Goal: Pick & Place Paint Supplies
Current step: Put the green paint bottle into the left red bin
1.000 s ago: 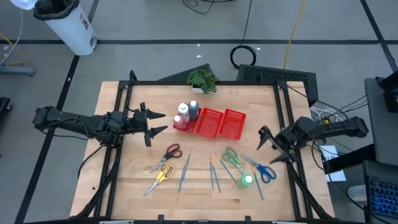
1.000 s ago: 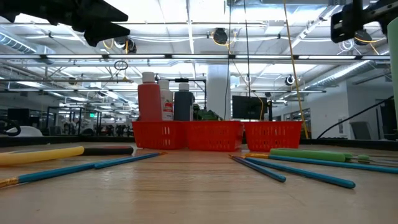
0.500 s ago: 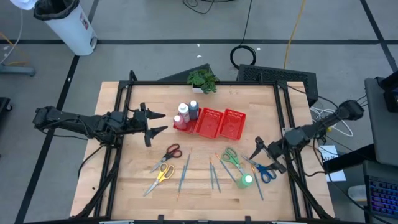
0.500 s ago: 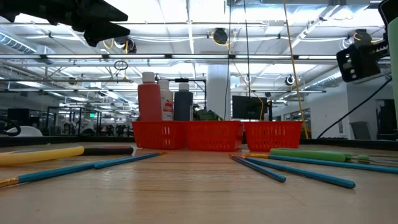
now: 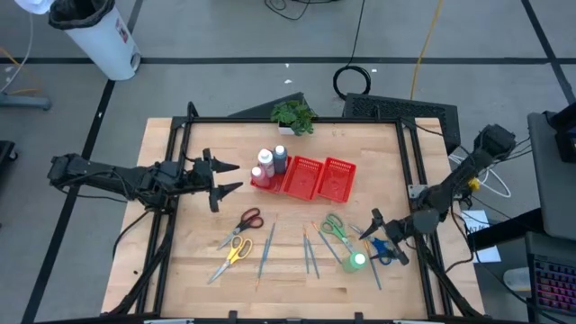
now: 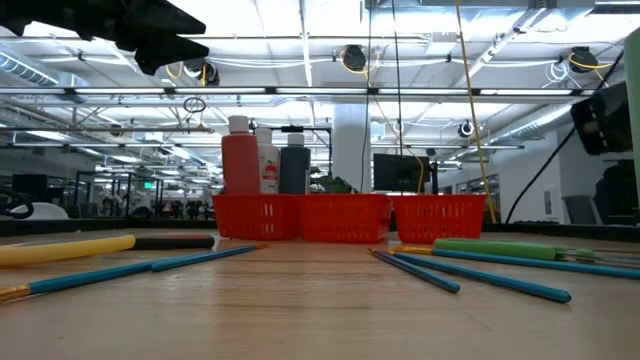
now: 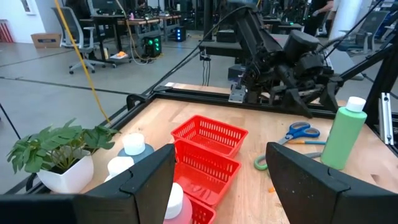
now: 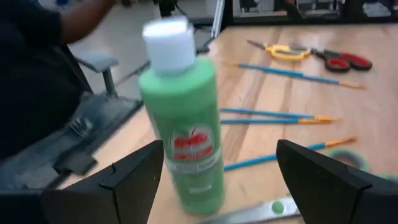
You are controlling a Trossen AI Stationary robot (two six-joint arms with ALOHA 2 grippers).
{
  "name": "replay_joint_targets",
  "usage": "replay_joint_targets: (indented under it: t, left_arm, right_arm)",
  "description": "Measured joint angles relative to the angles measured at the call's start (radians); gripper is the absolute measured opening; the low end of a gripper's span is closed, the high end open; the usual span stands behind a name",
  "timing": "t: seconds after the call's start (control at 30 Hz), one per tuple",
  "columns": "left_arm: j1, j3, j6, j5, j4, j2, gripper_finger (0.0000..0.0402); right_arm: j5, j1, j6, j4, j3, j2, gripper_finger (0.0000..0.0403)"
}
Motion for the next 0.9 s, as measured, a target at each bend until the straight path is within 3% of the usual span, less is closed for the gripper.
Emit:
replay_joint_targets:
  t: [0.2,0.53,0.9]
  left_arm:
    - [0.0,0.0,0.0,0.0,0.0,0.0,0.0255]
    - [0.0,0.0,-0.018,0.003,0.0,0.0,0.0255]
    - [0.0,0.0,-0.02,0.005,0.0,0.0,0.0255]
  right_arm:
    - [0.104,0.078,0.102,0.046,0.043,0.223,0.0302]
    - [0.124,0.084,0.144,0.23,0.119,0.536,0.0302]
    - [0.123,0.078,0.147,0.269,0.252,0.74,0.0308]
